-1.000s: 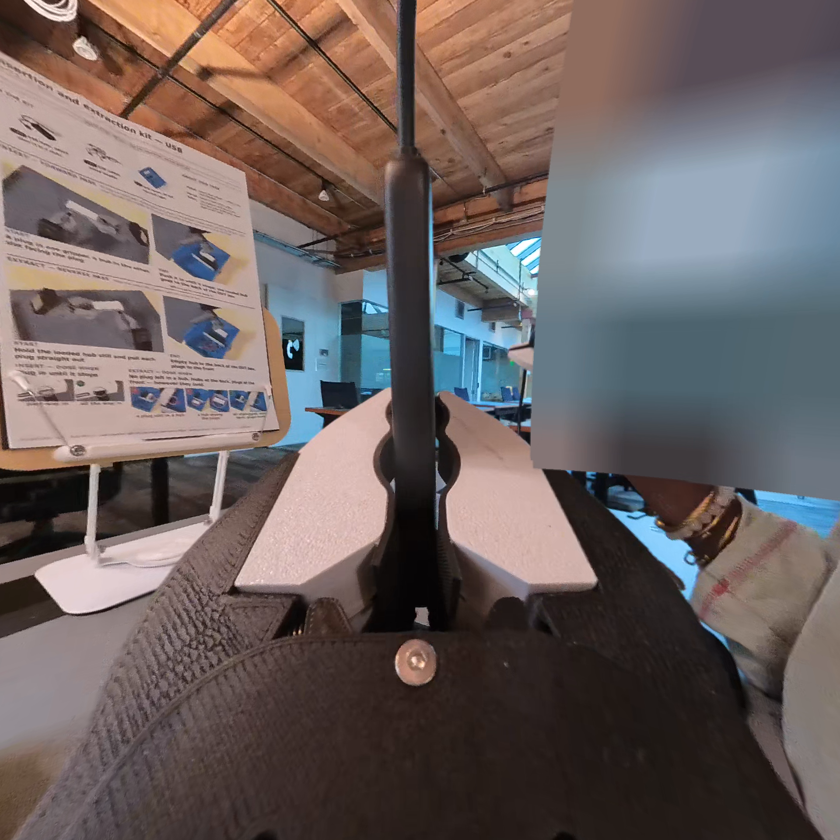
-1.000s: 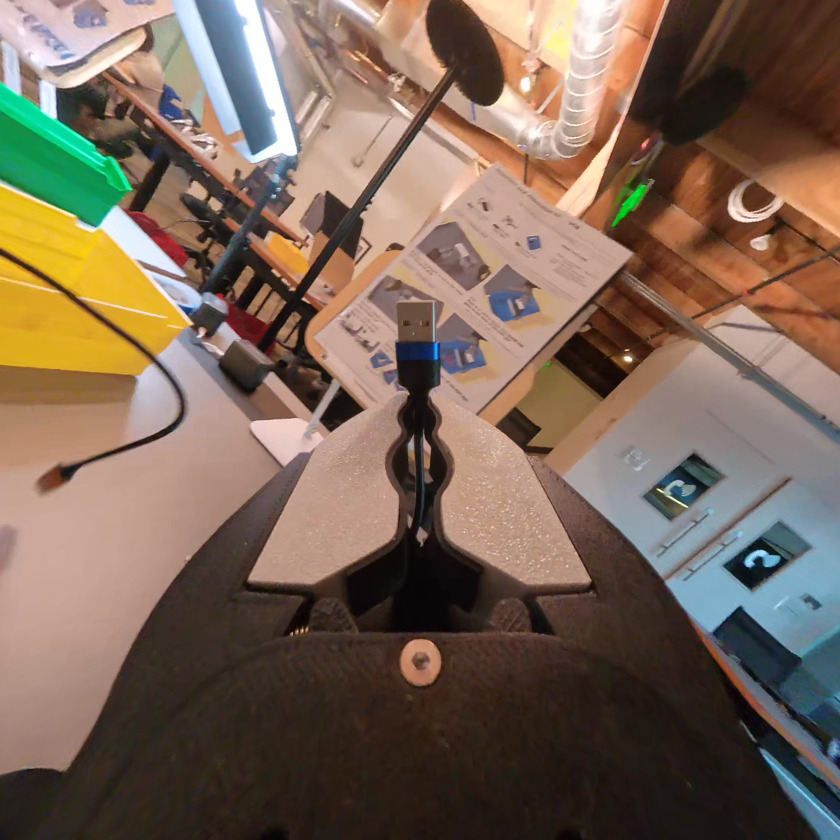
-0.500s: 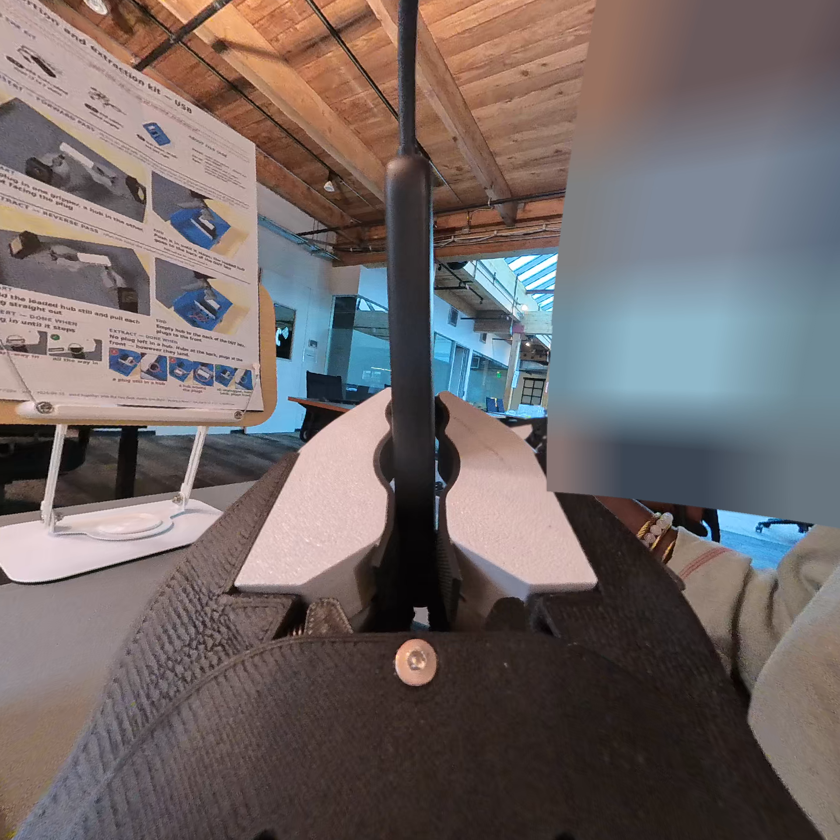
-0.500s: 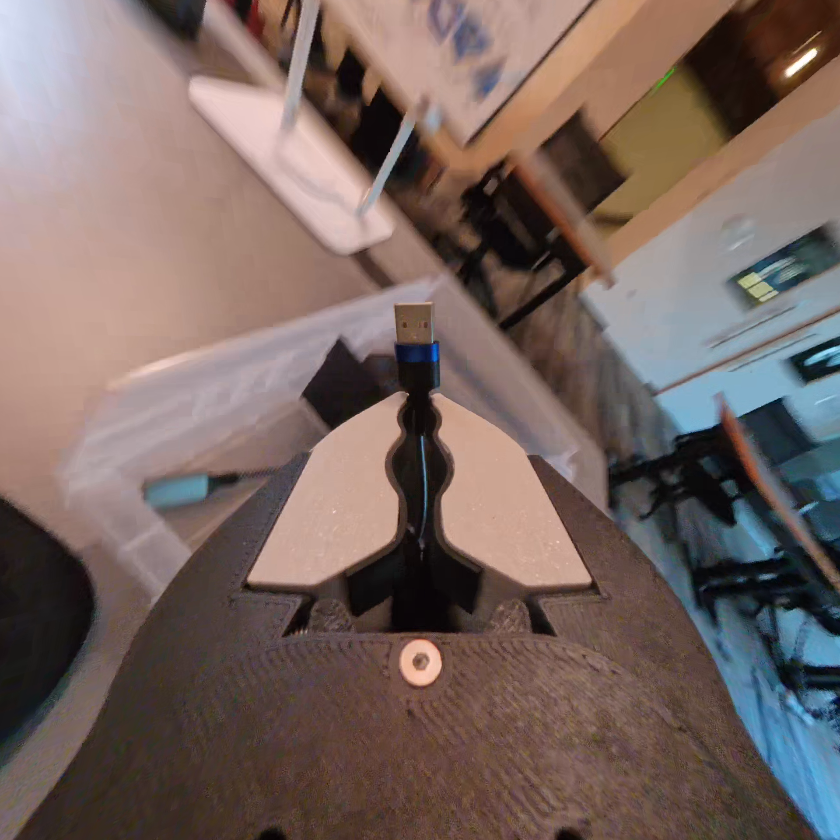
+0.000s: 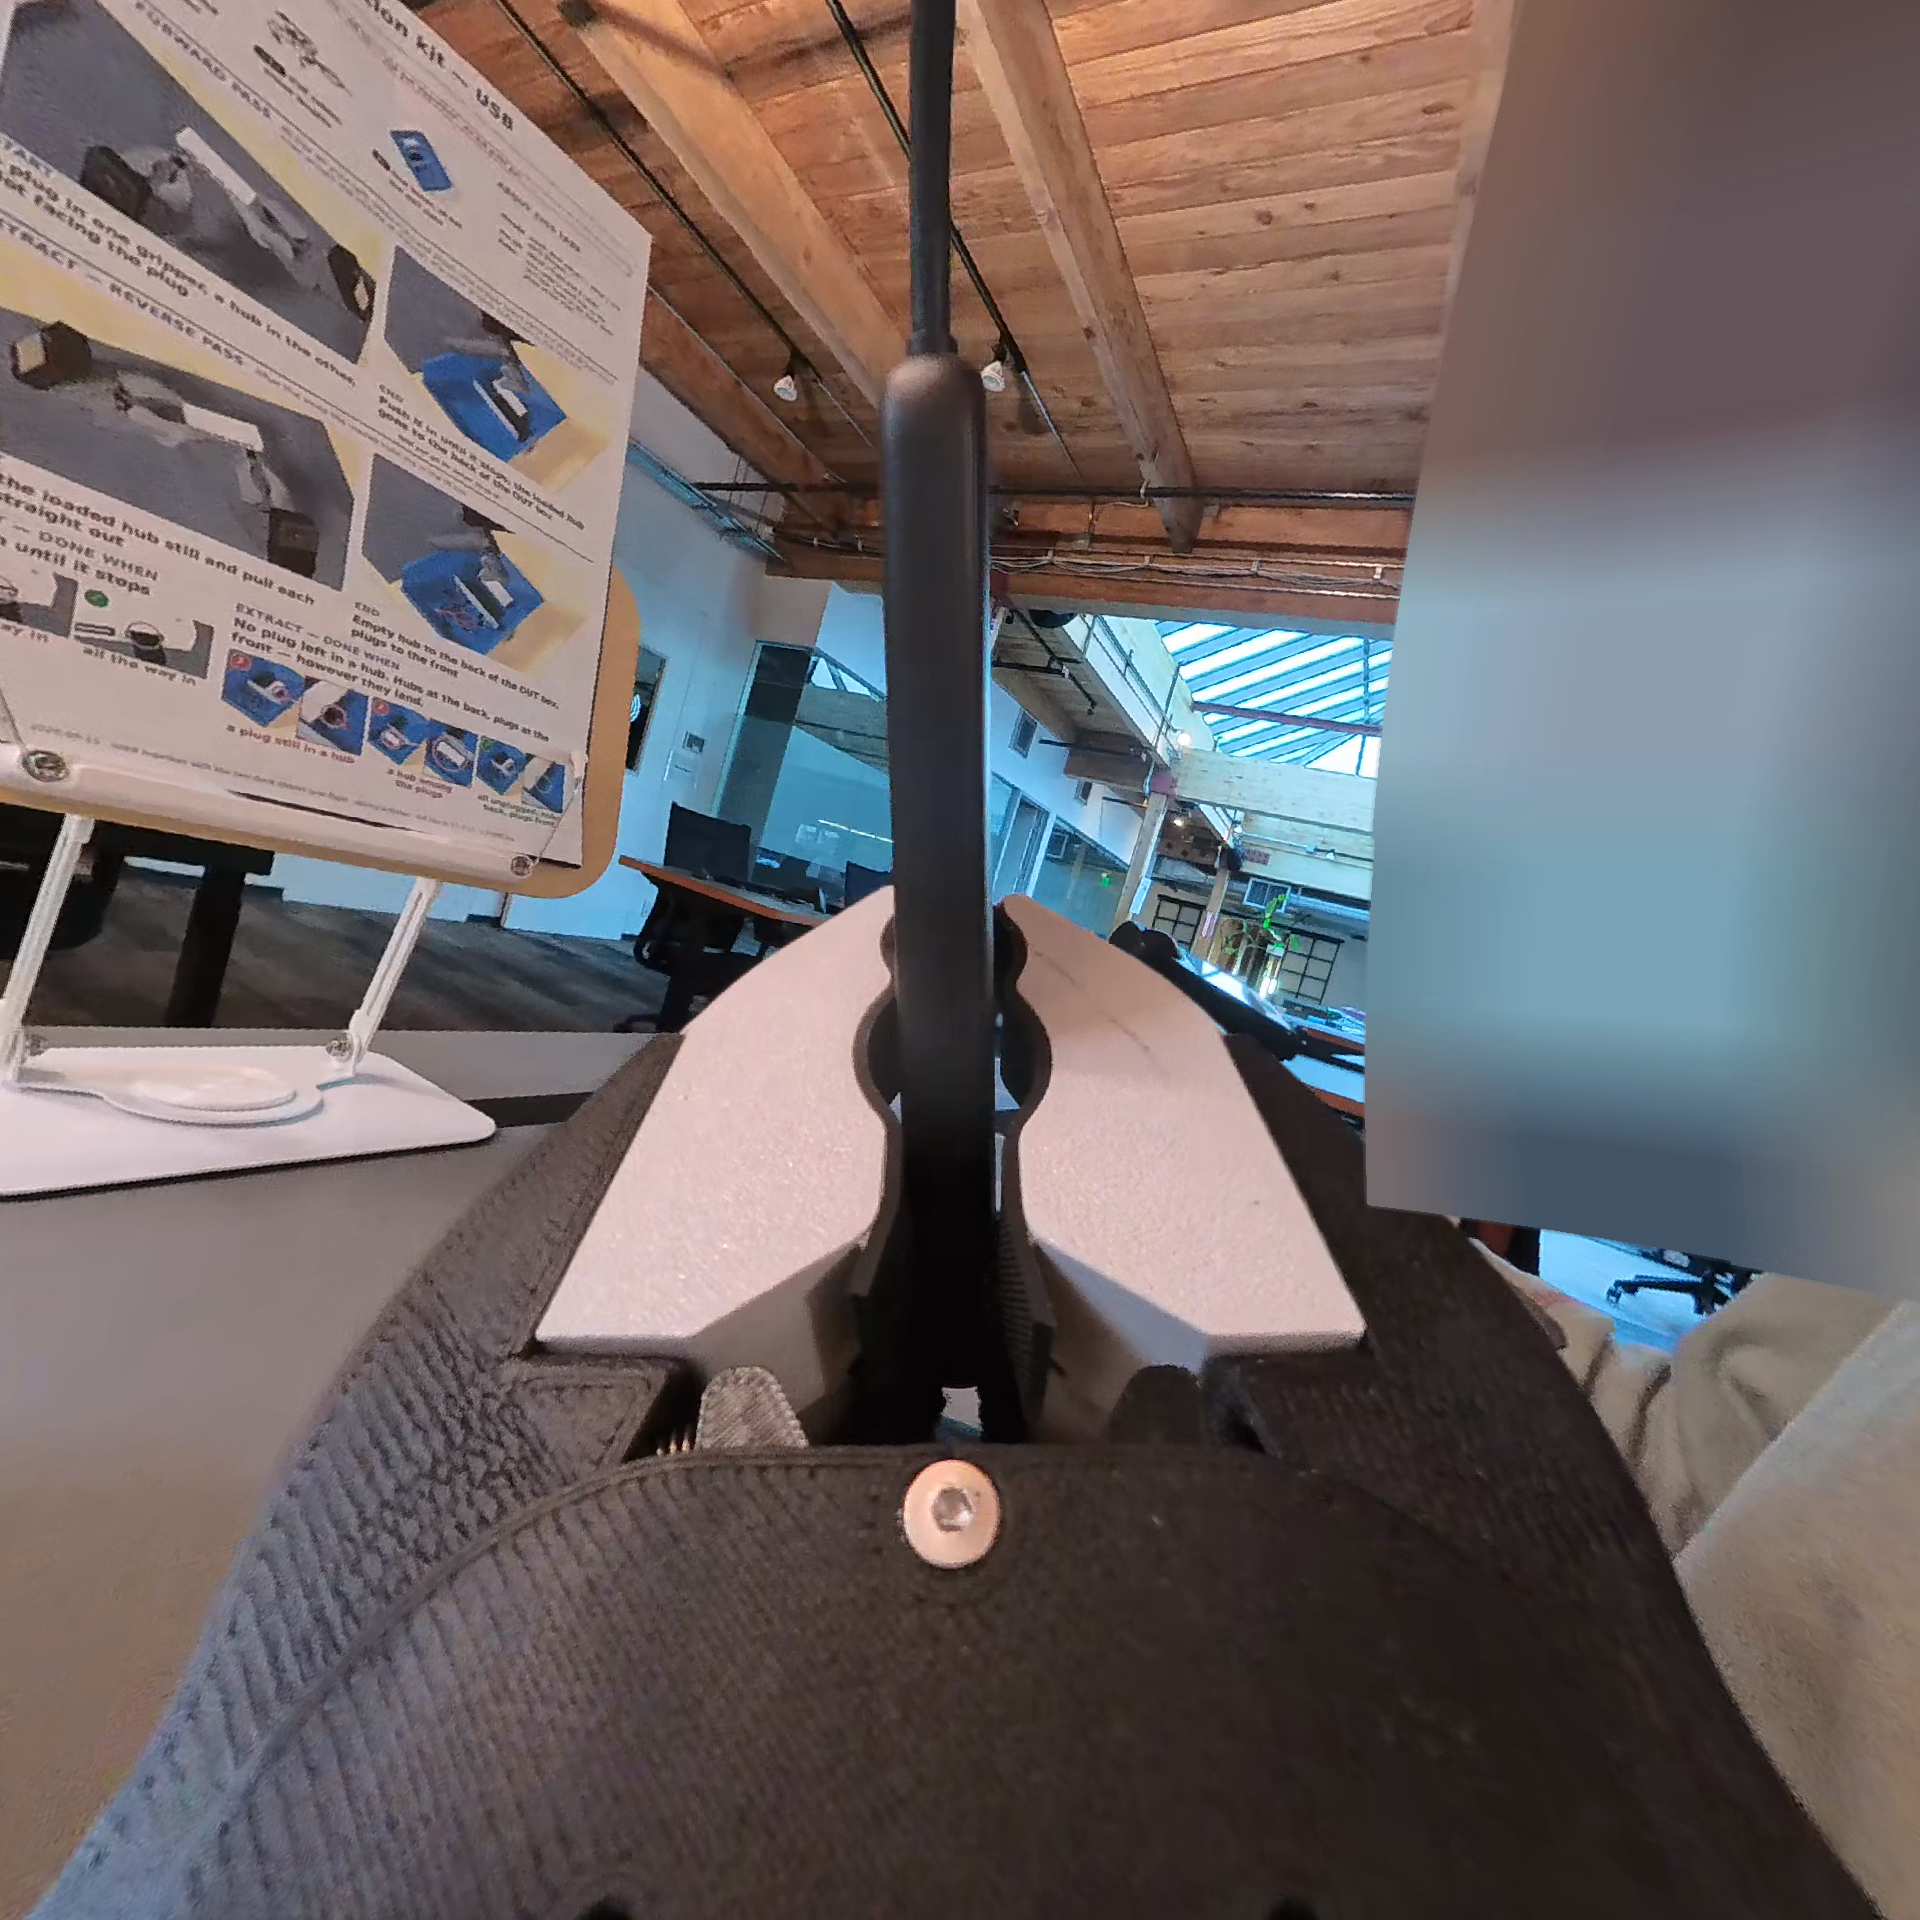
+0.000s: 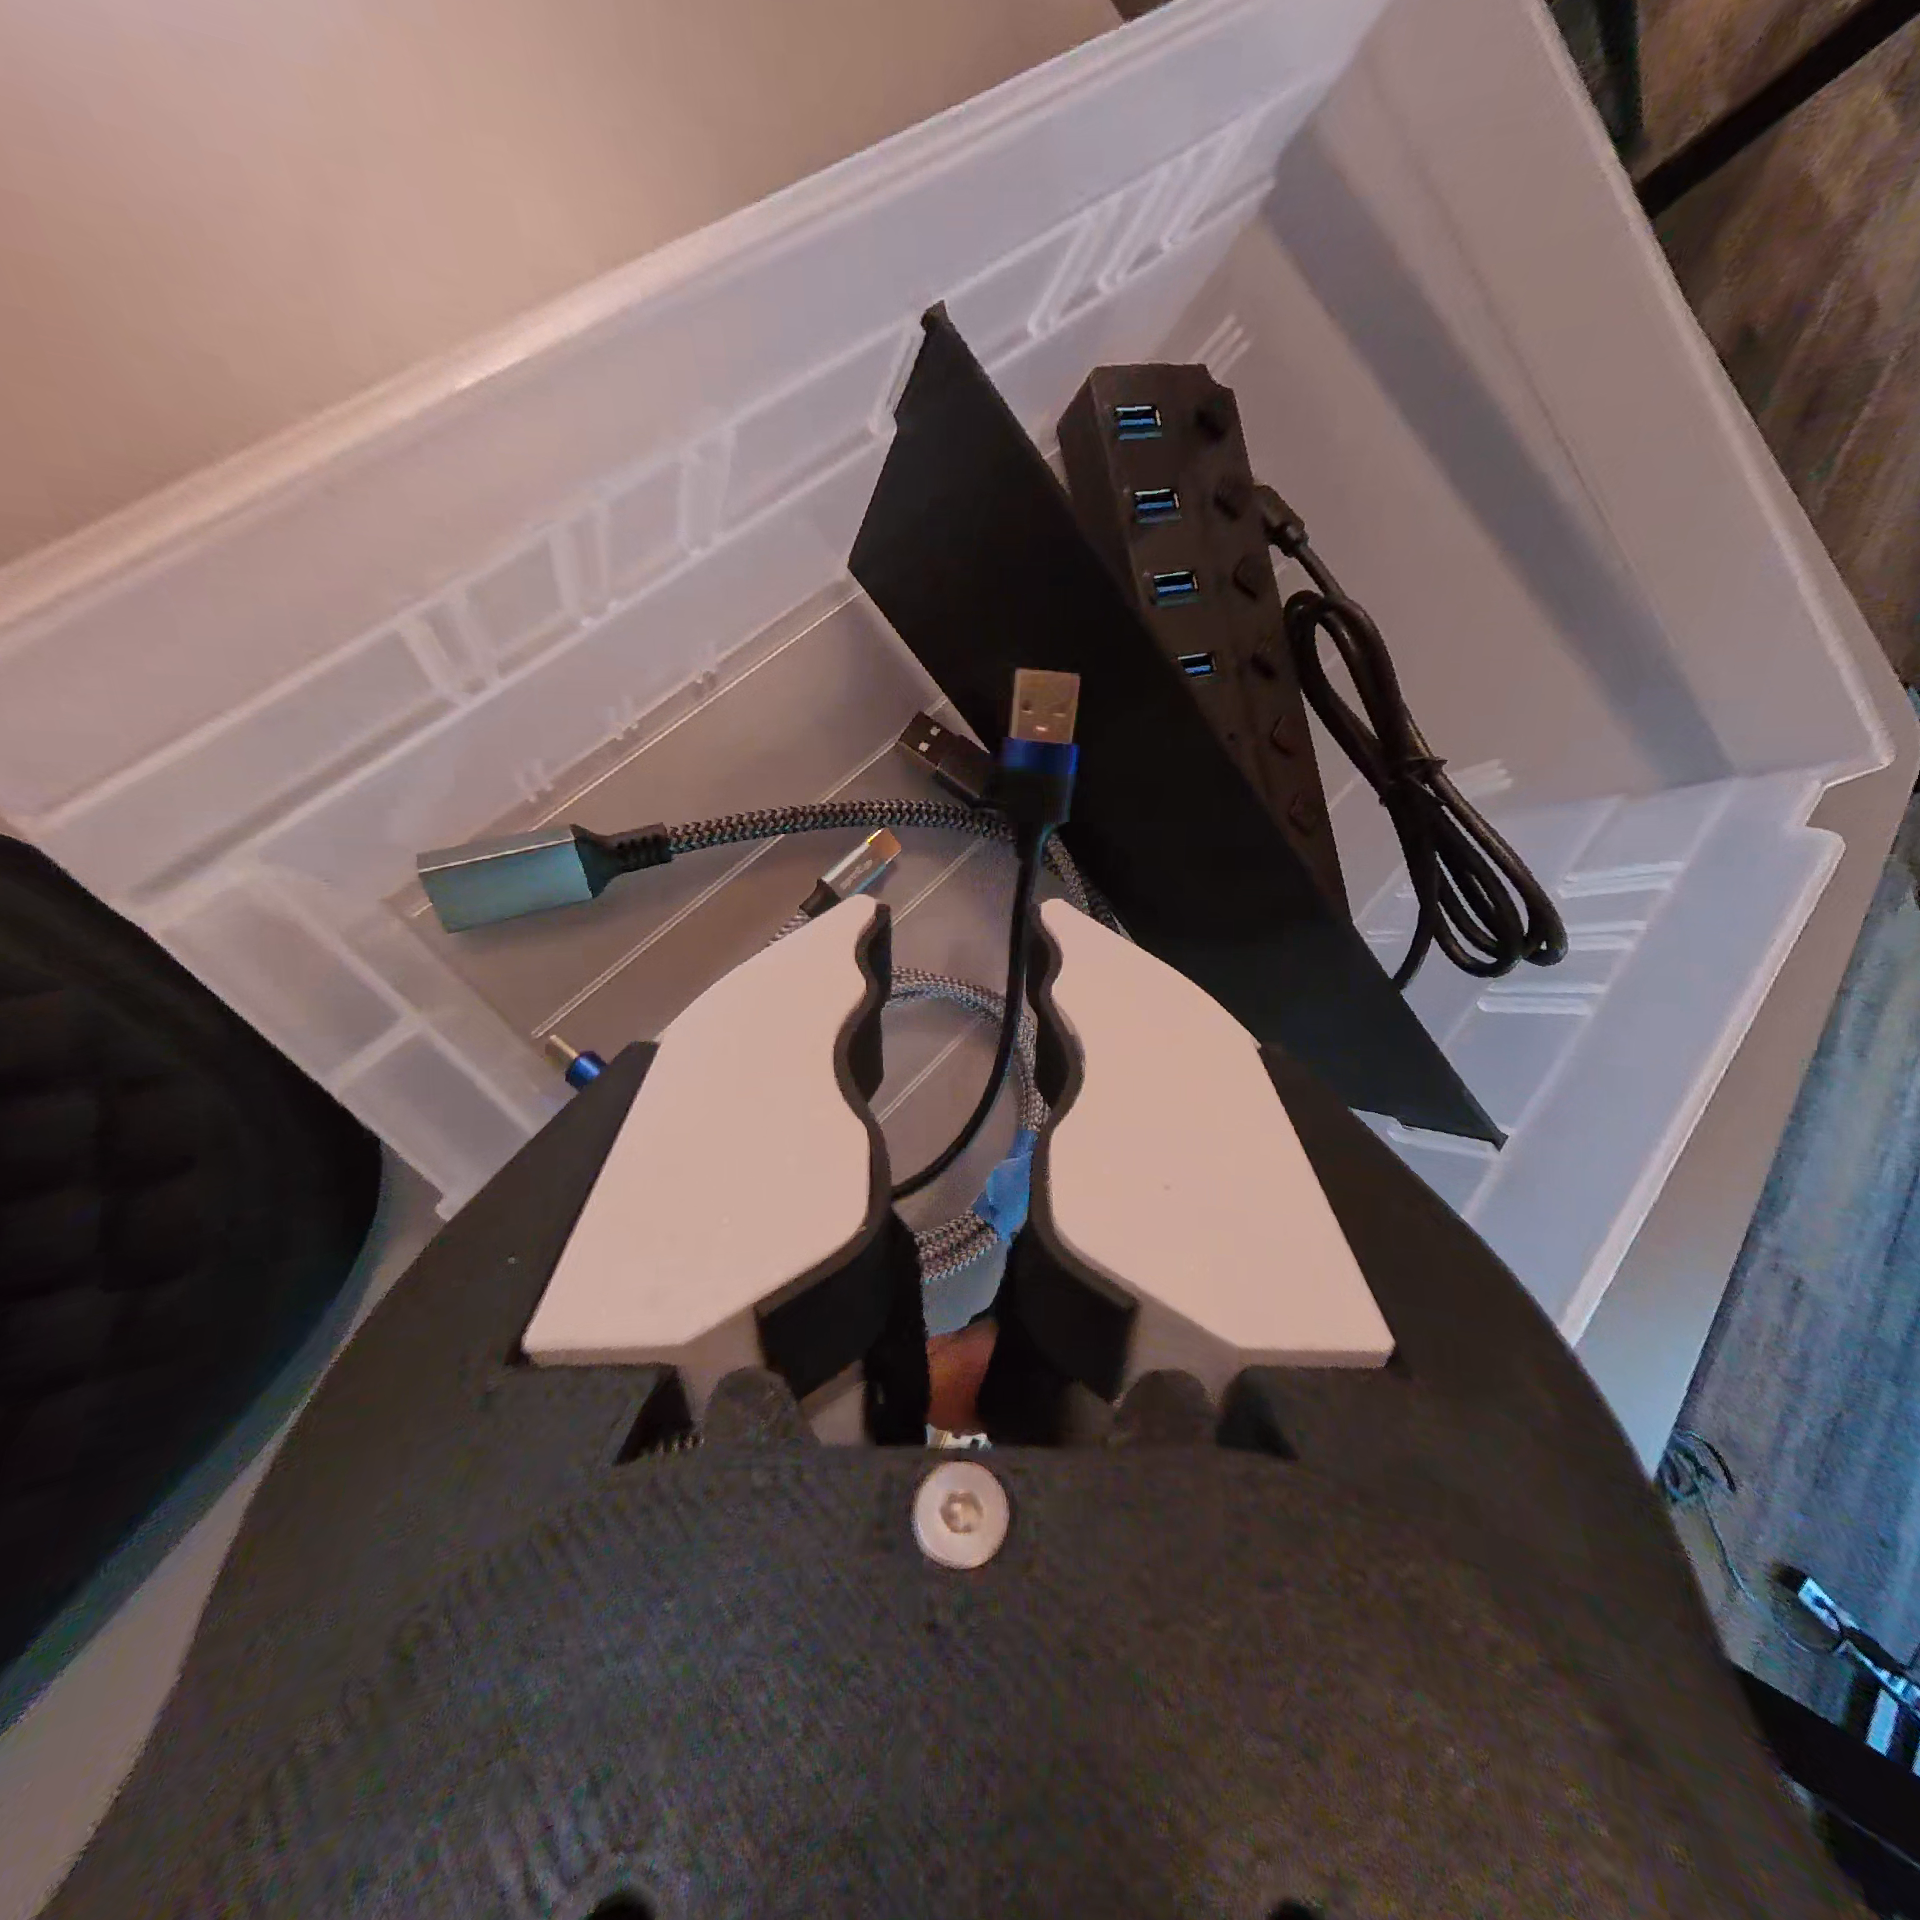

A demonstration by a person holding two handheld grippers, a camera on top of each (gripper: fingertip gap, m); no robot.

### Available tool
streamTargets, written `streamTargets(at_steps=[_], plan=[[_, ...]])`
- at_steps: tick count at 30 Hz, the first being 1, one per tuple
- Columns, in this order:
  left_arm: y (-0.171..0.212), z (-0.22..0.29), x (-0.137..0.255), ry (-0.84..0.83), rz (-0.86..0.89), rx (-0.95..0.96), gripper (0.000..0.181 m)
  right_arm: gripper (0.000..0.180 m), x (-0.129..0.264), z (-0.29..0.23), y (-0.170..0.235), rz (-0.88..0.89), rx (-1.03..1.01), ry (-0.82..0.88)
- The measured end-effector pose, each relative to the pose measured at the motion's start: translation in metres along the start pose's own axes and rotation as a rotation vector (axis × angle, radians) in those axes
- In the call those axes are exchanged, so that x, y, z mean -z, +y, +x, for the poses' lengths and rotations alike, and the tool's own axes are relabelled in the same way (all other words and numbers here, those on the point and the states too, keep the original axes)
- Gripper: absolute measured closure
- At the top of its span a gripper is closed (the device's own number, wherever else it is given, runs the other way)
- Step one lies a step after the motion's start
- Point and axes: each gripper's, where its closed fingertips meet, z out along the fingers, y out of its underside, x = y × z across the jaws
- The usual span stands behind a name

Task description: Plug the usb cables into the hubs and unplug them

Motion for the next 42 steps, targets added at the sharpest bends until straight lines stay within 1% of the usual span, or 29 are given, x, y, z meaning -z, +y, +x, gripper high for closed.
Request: streamTargets(at_steps=[1,5,6,7,9,11,12,13,15,17,19,21,23,24,26,28,31,34,35,36,38,42], plan=[[0.0,0.0,0.0,0.002,0.001,0.005,0.168,0.154,0.001,-0.002,-0.001,0.008,0.008,-0.007],[0.001,0.003,-0.001,0.01,-0.005,0.003,0.168,0.153,0.007,-0.006,-0.005,0.037,0.015,-0.012],[0.001,0.004,-0.001,0.009,-0.004,0.007,0.168,0.153,0.011,-0.007,-0.011,0.069,0.022,-0.005],[0.001,0.002,-0.003,0.009,0.002,0.016,0.168,0.153,0.016,-0.012,-0.022,0.125,0.037,-0.008],[0.0,0.002,-0.004,0.013,0.019,0.057,0.167,0.147,0.03,-0.031,-0.054,0.297,0.096,-0.035],[0.0,0.0,-0.004,0.007,0.031,0.085,0.168,0.131,0.048,-0.062,-0.09,0.486,0.217,-0.072],[0.0,-0.001,-0.005,0.003,0.031,0.089,0.168,0.121,0.058,-0.077,-0.107,0.574,0.285,-0.052],[0.001,-0.002,-0.005,-0.003,0.028,0.088,0.168,0.116,0.068,-0.09,-0.125,0.657,0.354,-0.008],[0.004,-0.004,-0.006,-0.036,0.016,0.09,0.168,0.117,0.088,-0.119,-0.154,0.771,0.531,0.109],[0.005,-0.005,-0.007,-0.055,0.014,0.105,0.168,0.124,0.097,-0.154,-0.177,0.829,0.716,0.204],[0.007,-0.003,-0.01,-0.07,0.012,0.128,0.168,0.124,0.092,-0.19,-0.191,0.834,0.872,0.266],[0.012,0.001,-0.014,-0.063,-0.003,0.139,0.168,0.128,0.082,-0.209,-0.202,0.802,1.009,0.394],[0.014,0.006,-0.017,-0.061,-0.012,0.134,0.168,0.137,0.08,-0.22,-0.213,0.821,1.07,0.479],[0.016,0.006,-0.018,-0.068,-0.021,0.124,0.168,0.147,0.083,-0.223,-0.218,0.837,1.065,0.501],[0.019,0.007,-0.018,-0.075,-0.042,0.11,0.168,0.158,0.092,-0.23,-0.224,0.894,1.052,0.497],[0.021,0.009,-0.019,-0.076,-0.058,0.116,0.168,0.159,0.1,-0.238,-0.226,0.944,1.046,0.479],[0.021,0.01,-0.02,-0.068,-0.057,0.125,0.168,0.155,0.093,-0.244,-0.224,0.909,1.092,0.45],[0.024,0.012,-0.022,-0.062,-0.071,0.127,0.168,0.155,0.092,-0.252,-0.224,0.911,1.12,0.432],[0.026,0.013,-0.022,-0.063,-0.079,0.127,0.168,0.163,0.093,-0.25,-0.225,0.911,1.112,0.448],[0.029,0.013,-0.023,-0.062,-0.096,0.117,0.168,0.167,0.092,-0.25,-0.223,0.896,1.118,0.437],[0.031,0.014,-0.023,-0.065,-0.115,0.083,0.168,0.167,0.091,-0.249,-0.222,0.881,1.086,0.386],[0.032,0.021,-0.023,-0.053,-0.178,-0.099,0.169,0.165,0.092,-0.242,-0.222,0.88,1.08,0.429]])
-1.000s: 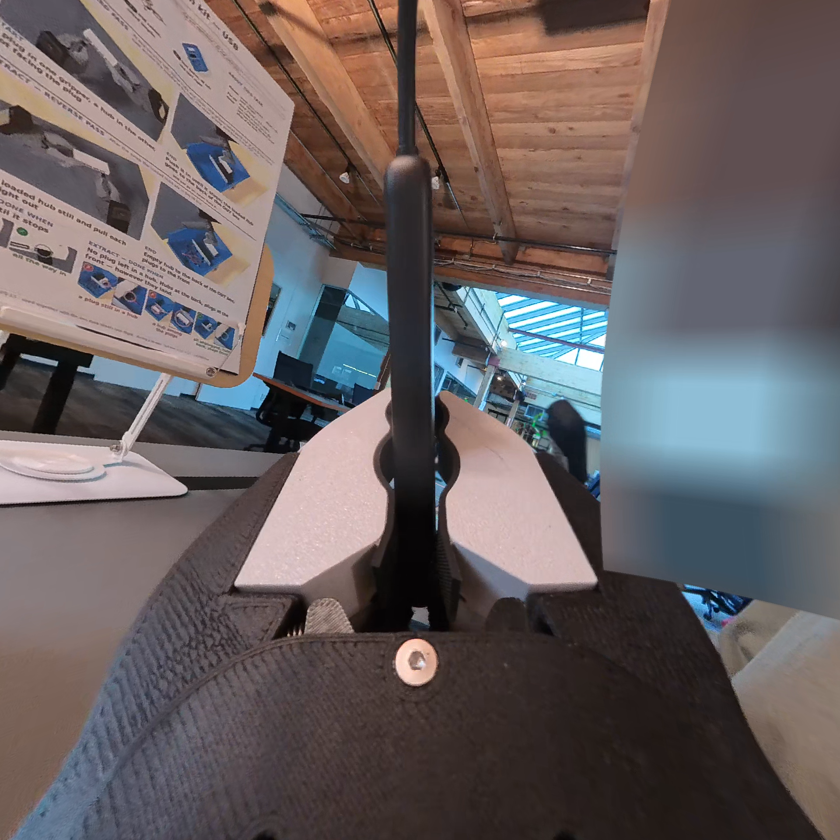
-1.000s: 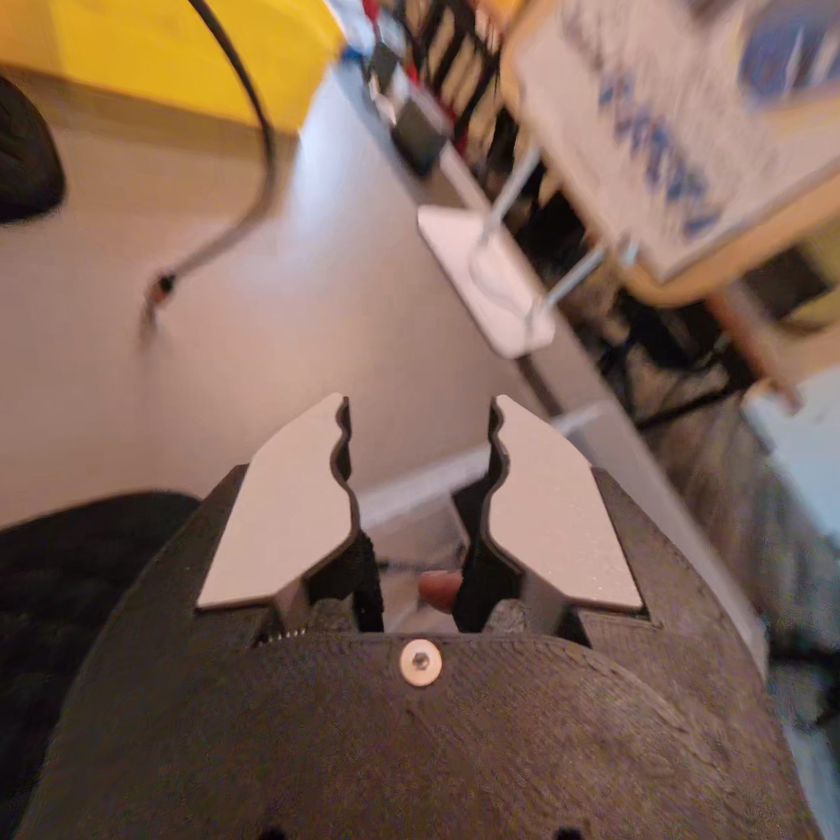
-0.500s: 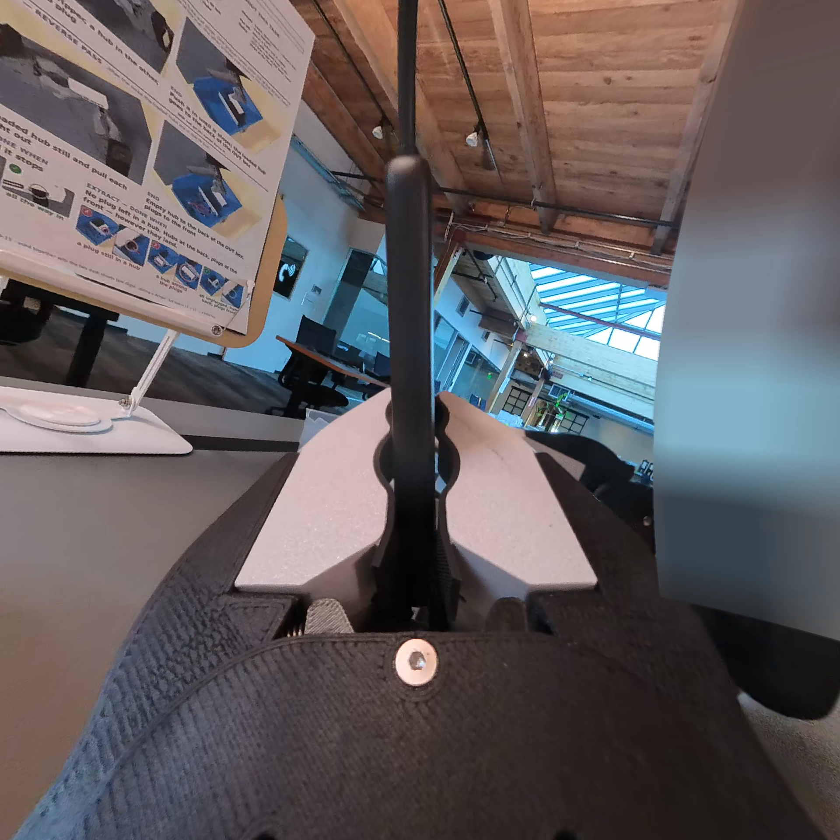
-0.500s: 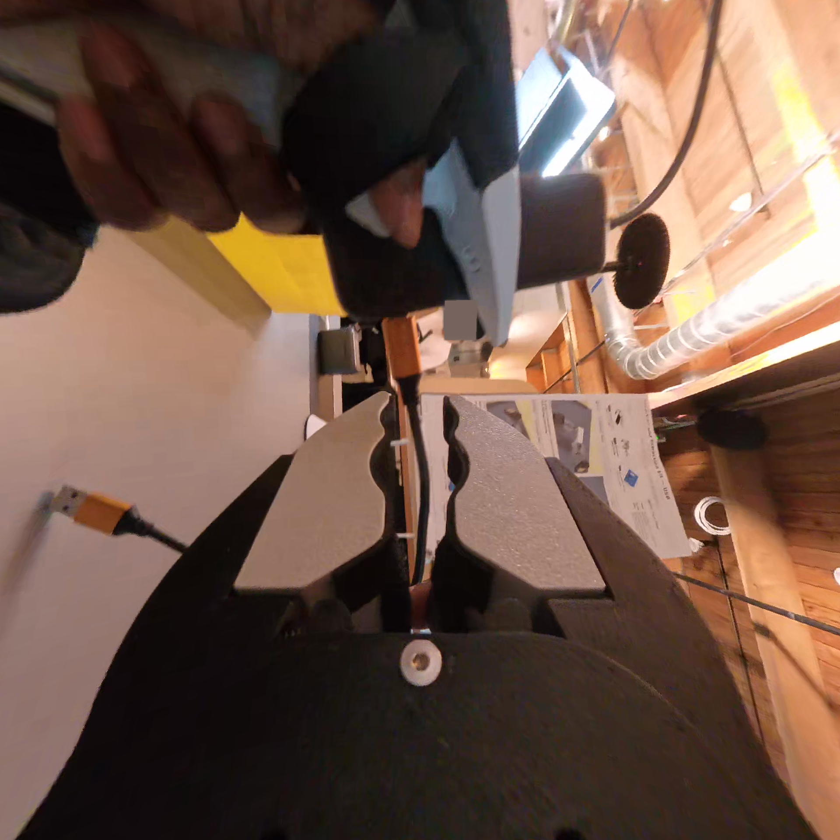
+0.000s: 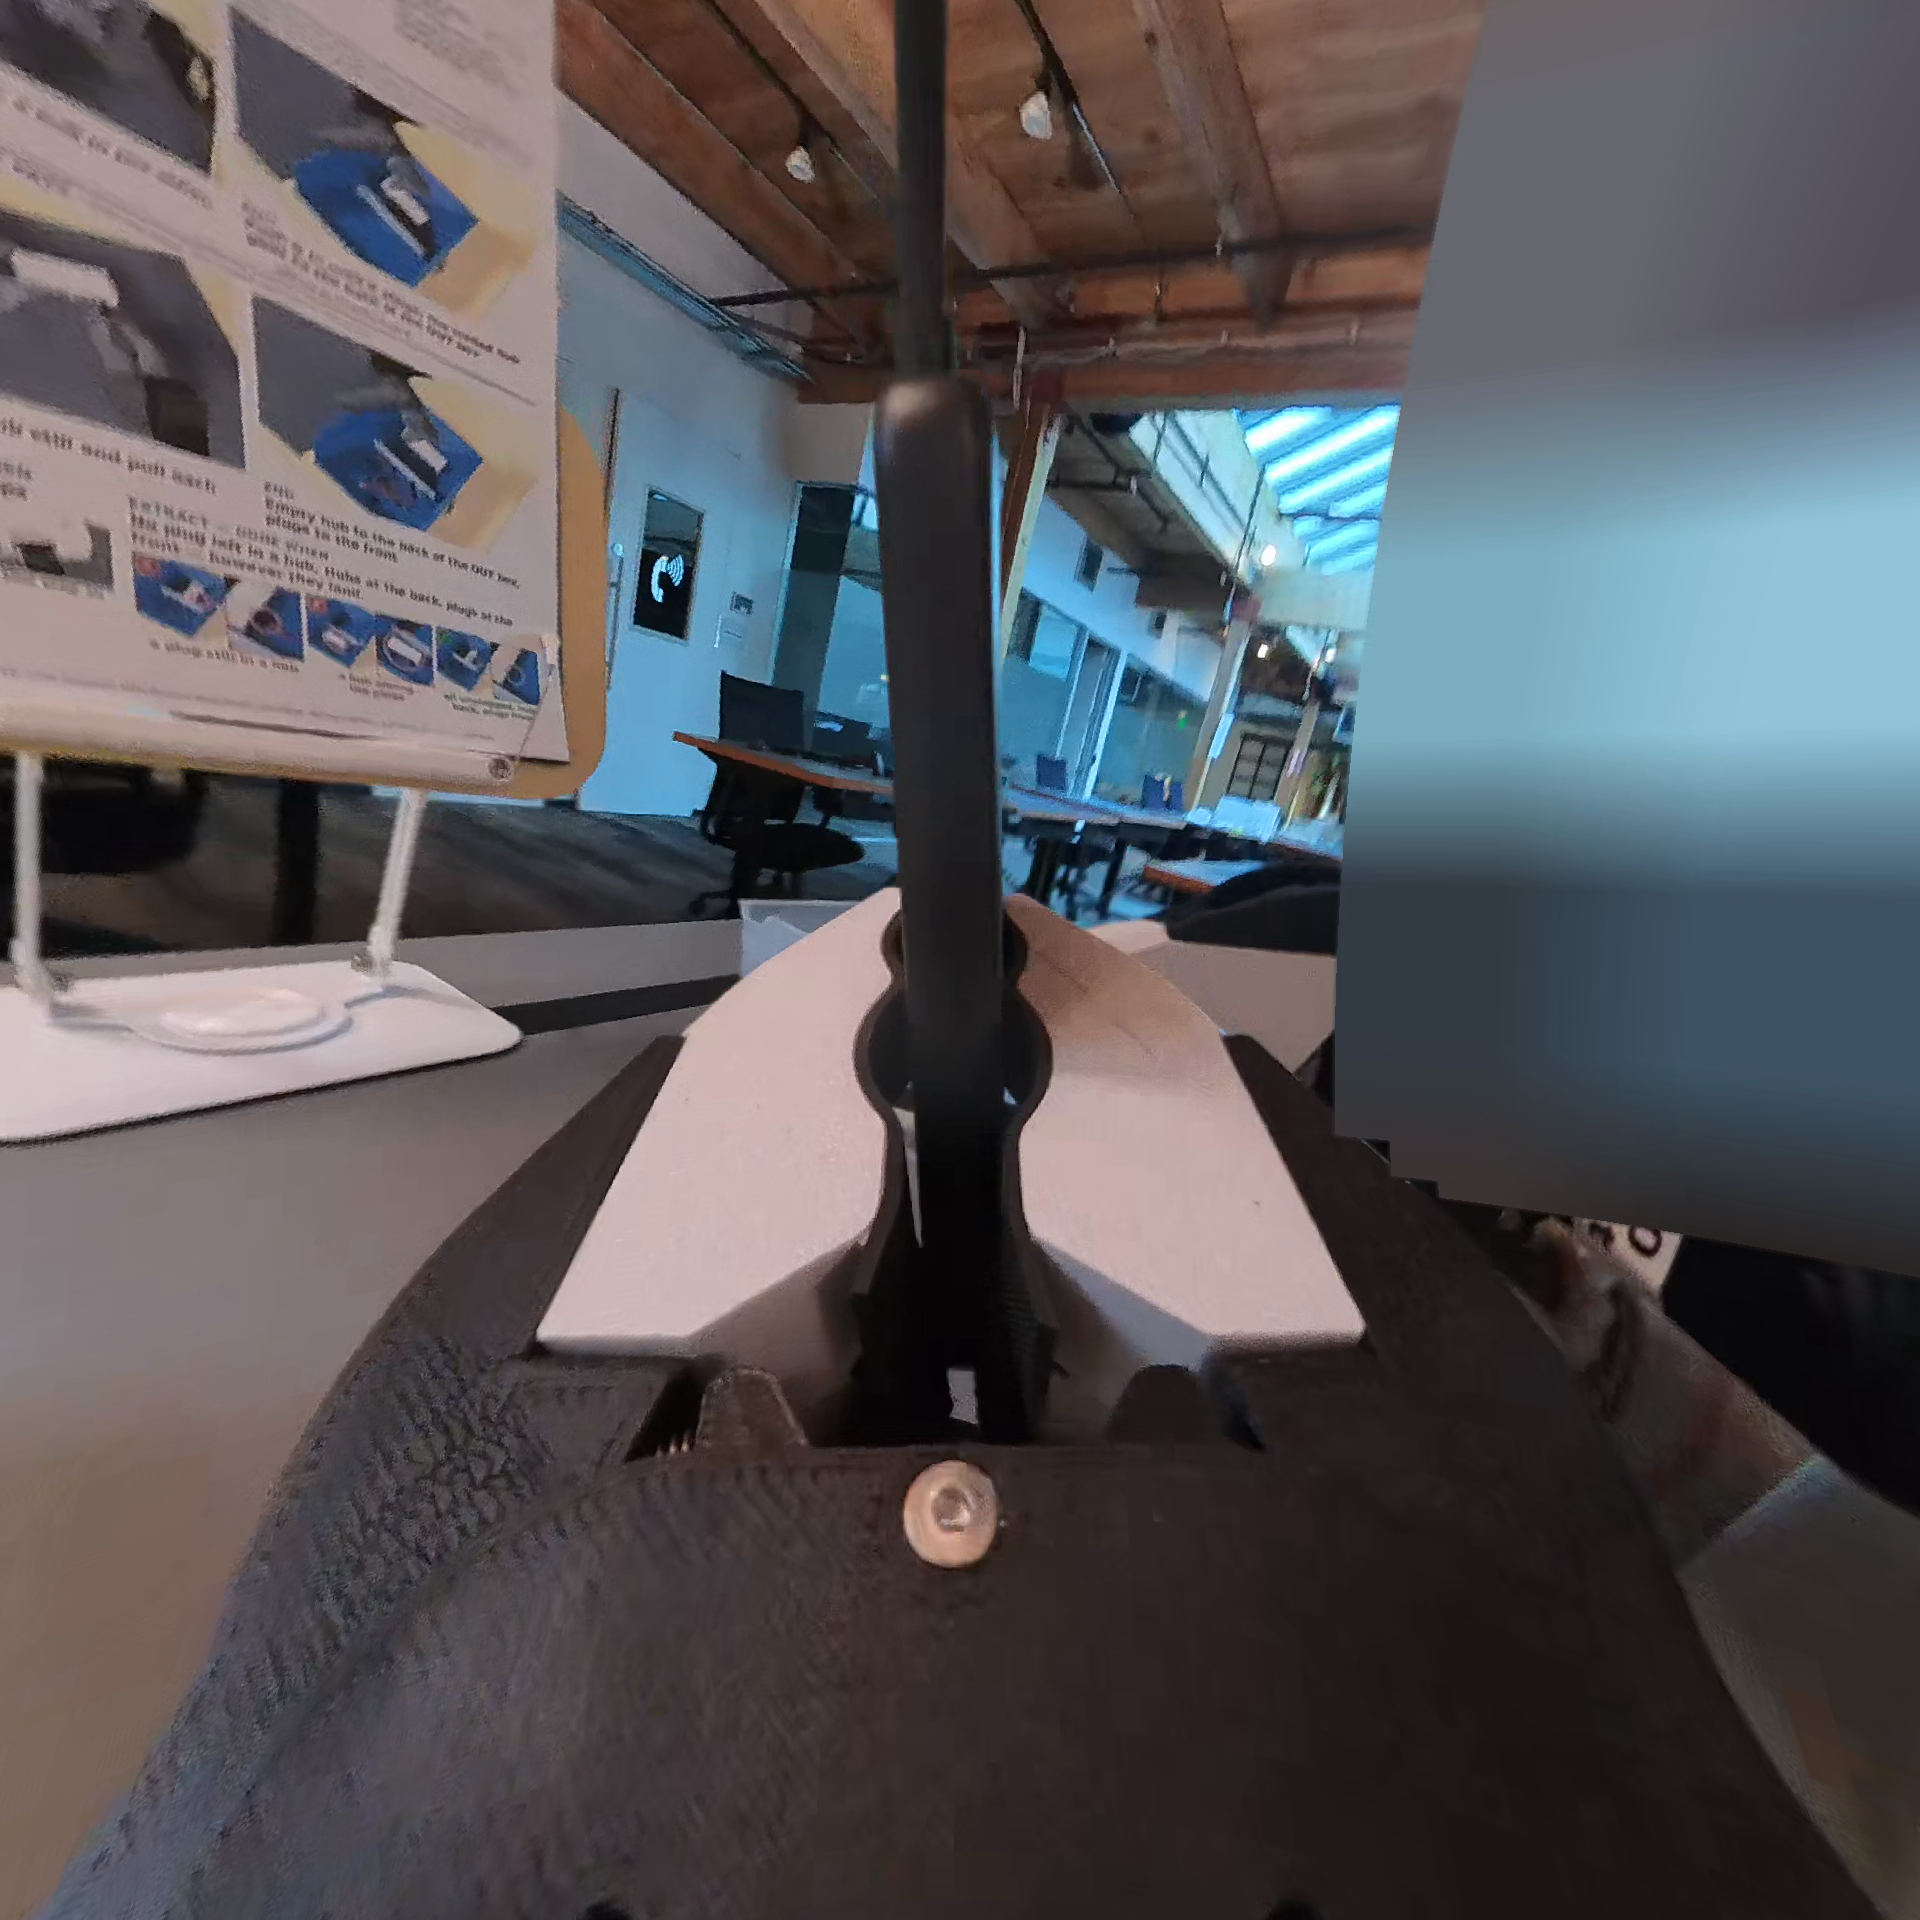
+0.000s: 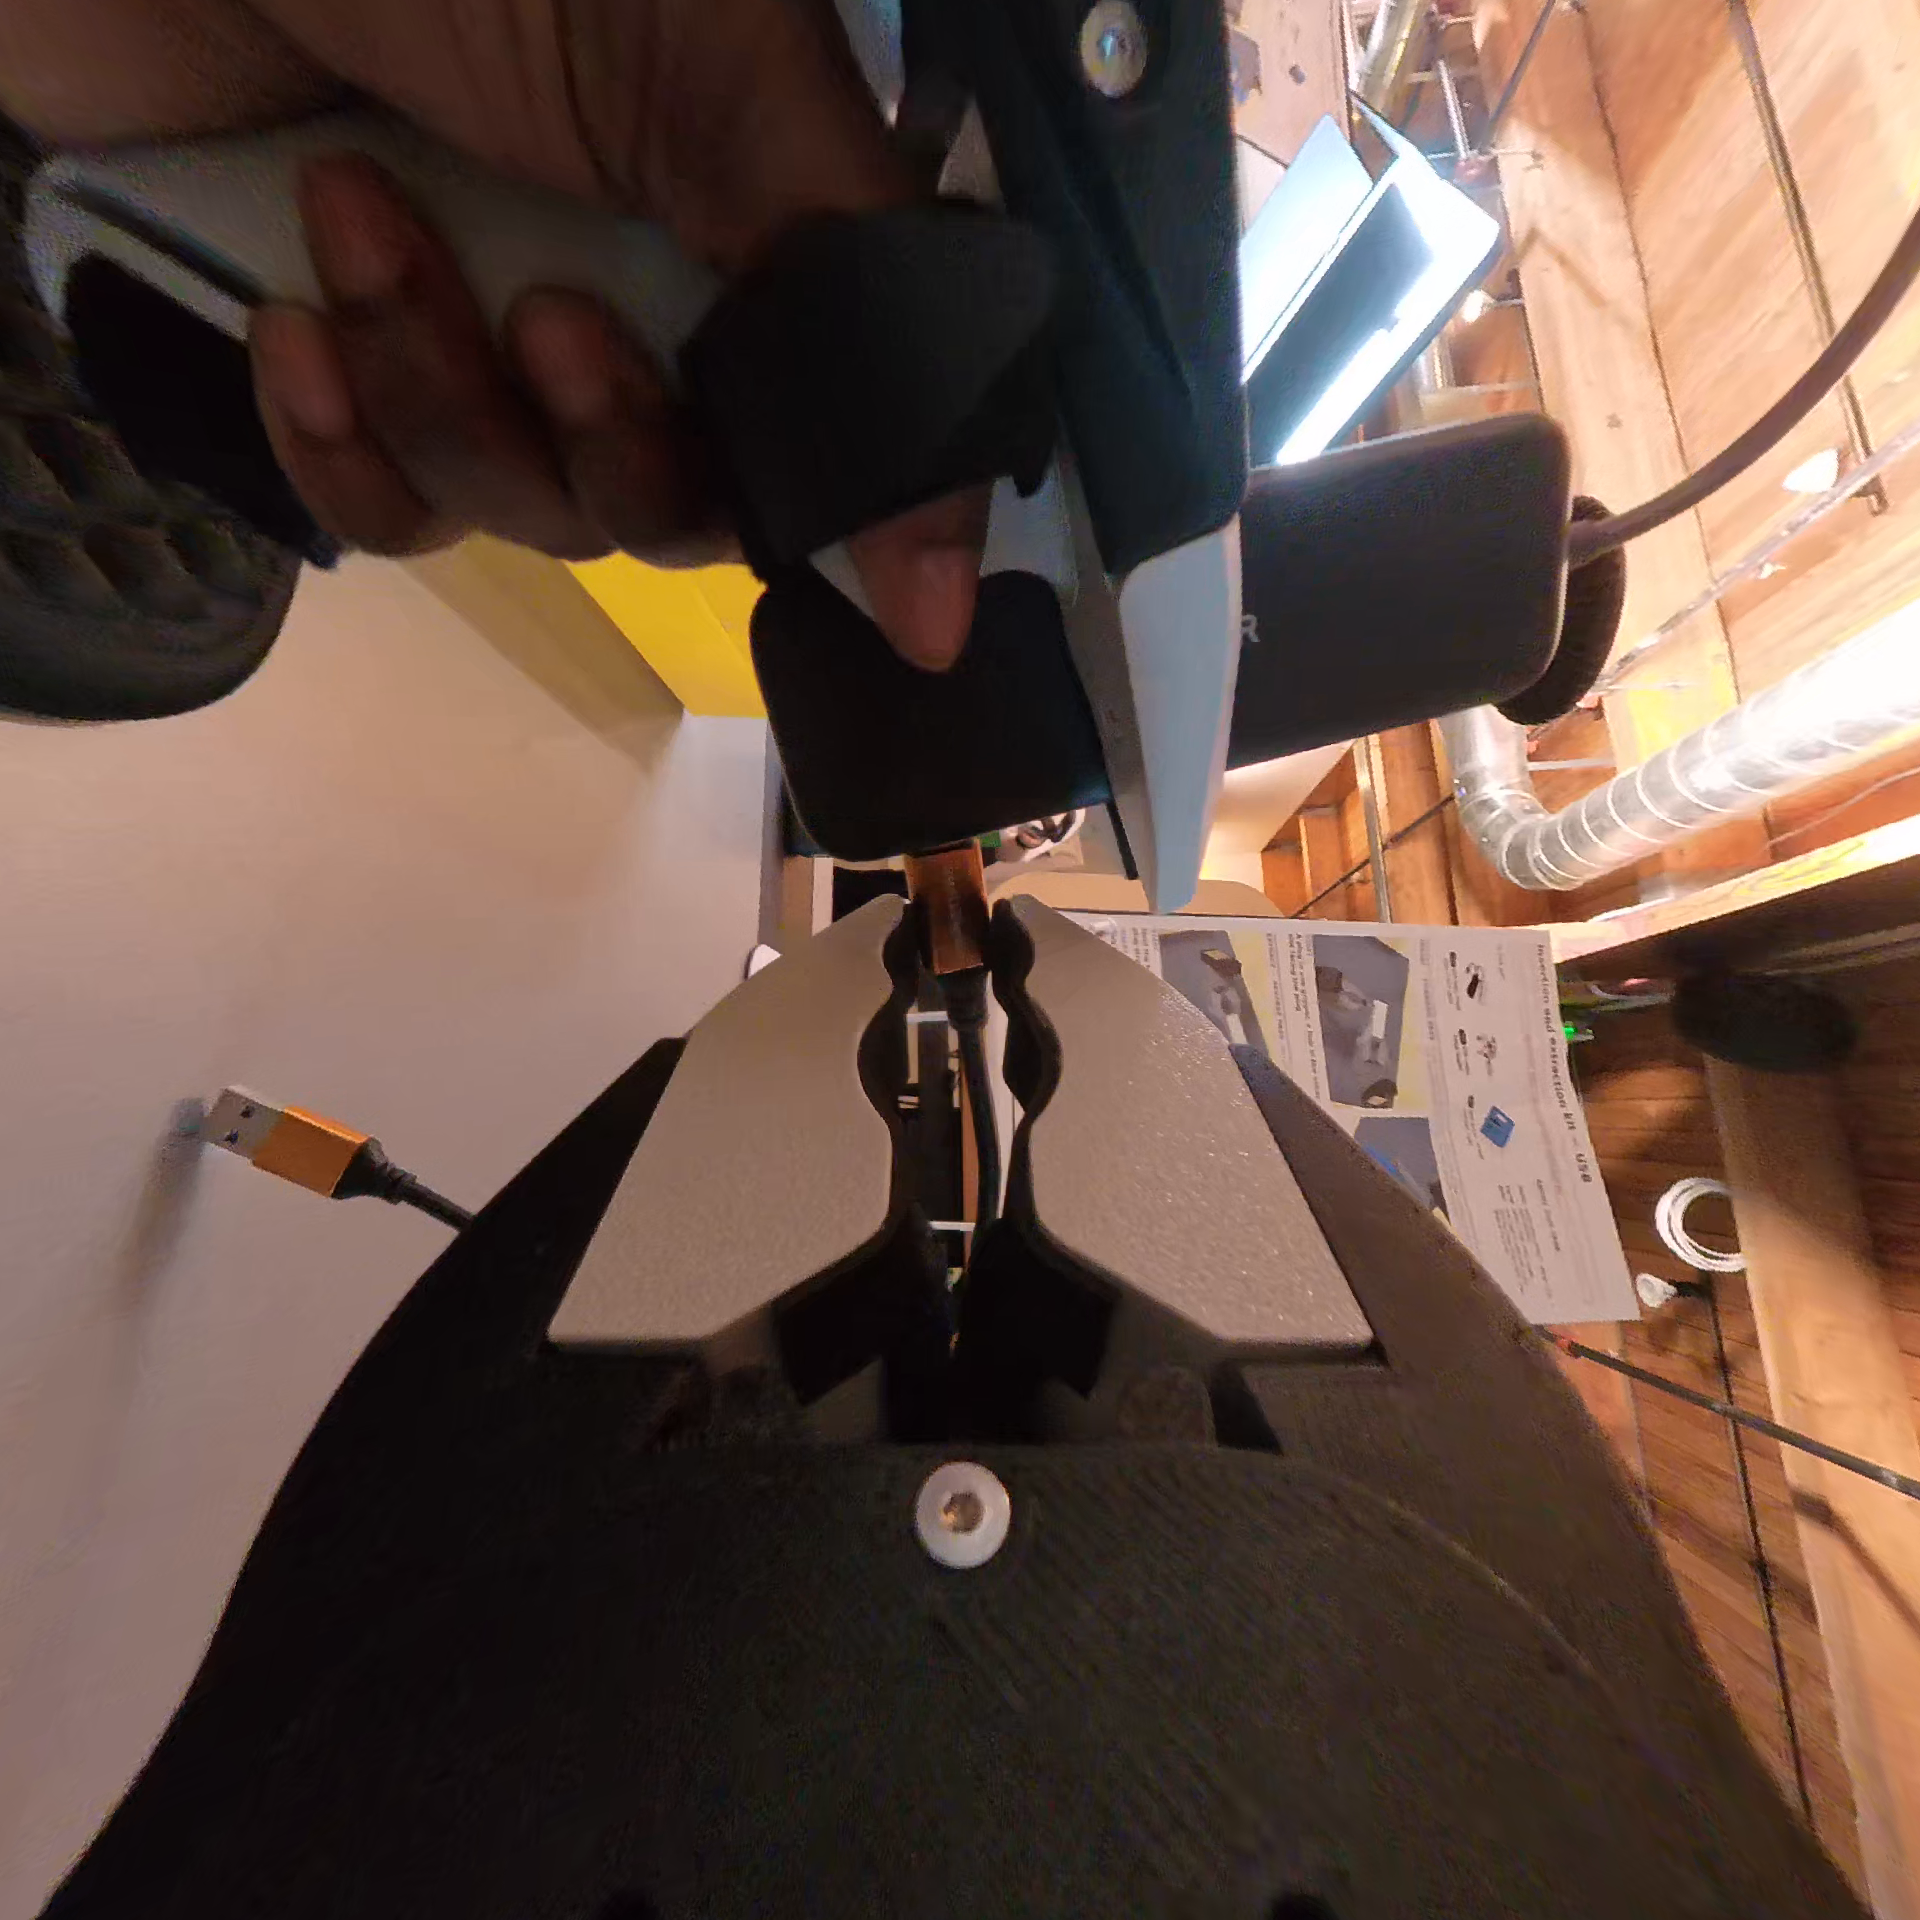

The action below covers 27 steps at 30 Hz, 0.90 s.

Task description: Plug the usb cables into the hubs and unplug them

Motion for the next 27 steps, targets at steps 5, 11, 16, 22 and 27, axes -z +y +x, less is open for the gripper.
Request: streamTargets(at_steps=[5,11,16,22,27], plan=[[0.007,0.005,0.002,0.012,-0.126,-0.098,0.169,0.165,0.003,0.0,0.002,0.011,0.02,0.022],[0.023,0.006,0.01,0.007,-0.336,-0.18,0.169,0.165,0.005,-0.009,0.001,0.023,0.073,0.009],[0.031,0.007,0.019,0.03,-0.497,-0.218,0.168,0.165,0.005,-0.014,-0.003,0.042,0.103,-0.005],[0.017,0.004,0.016,0.099,-0.379,-0.092,0.164,0.166,-0.001,-0.006,-0.012,0.041,0.001,0.003],[0.027,0.004,0.017,0.132,-0.326,-0.038,0.163,0.167,-0.002,0.005,-0.011,0.018,-0.009,0.049]])
